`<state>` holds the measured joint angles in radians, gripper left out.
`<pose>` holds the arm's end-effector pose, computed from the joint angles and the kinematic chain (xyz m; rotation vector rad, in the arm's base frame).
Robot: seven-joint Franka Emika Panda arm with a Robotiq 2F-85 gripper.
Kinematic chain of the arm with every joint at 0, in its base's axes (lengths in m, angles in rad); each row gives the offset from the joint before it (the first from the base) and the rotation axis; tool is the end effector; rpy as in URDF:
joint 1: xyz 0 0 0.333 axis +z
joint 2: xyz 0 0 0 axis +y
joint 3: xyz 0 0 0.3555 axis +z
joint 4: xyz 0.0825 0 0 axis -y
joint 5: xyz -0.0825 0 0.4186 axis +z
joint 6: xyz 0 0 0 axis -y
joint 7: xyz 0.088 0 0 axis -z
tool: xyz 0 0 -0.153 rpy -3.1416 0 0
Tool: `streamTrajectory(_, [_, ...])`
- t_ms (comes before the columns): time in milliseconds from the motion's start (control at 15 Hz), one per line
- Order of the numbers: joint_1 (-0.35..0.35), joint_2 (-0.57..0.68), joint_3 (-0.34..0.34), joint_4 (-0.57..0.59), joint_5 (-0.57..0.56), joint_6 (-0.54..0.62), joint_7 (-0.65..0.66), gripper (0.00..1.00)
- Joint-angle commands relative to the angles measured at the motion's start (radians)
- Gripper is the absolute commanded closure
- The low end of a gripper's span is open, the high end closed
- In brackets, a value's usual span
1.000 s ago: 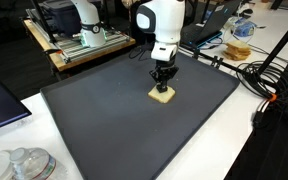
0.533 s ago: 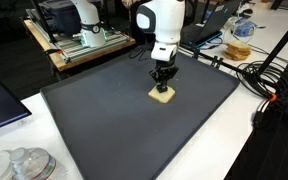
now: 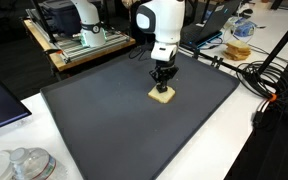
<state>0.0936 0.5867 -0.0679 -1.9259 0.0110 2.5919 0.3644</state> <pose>0.6783 0.0183 0.1487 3.0803 -0.5208 0.1331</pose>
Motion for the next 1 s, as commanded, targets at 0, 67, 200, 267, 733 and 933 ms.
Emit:
streamTrajectory(0, [0.009, 0.016, -0.011, 0.018, 0.006, 0.008, 0.007, 0.95])
streamTrajectory(67, [0.013, 0.020, -0.014, 0.021, 0.003, 0.007, 0.012, 0.95])
streamTrajectory(200, [0.024, 0.030, -0.023, 0.026, -0.005, 0.012, 0.027, 0.95])
streamTrajectory(267, [0.032, 0.043, -0.032, 0.034, -0.011, 0.017, 0.040, 0.95])
streamTrajectory(733, [0.033, 0.127, -0.020, 0.091, 0.012, 0.003, 0.040, 0.95])
streamTrajectory(933, [0.023, 0.140, -0.010, 0.094, 0.028, -0.003, 0.035, 0.95])
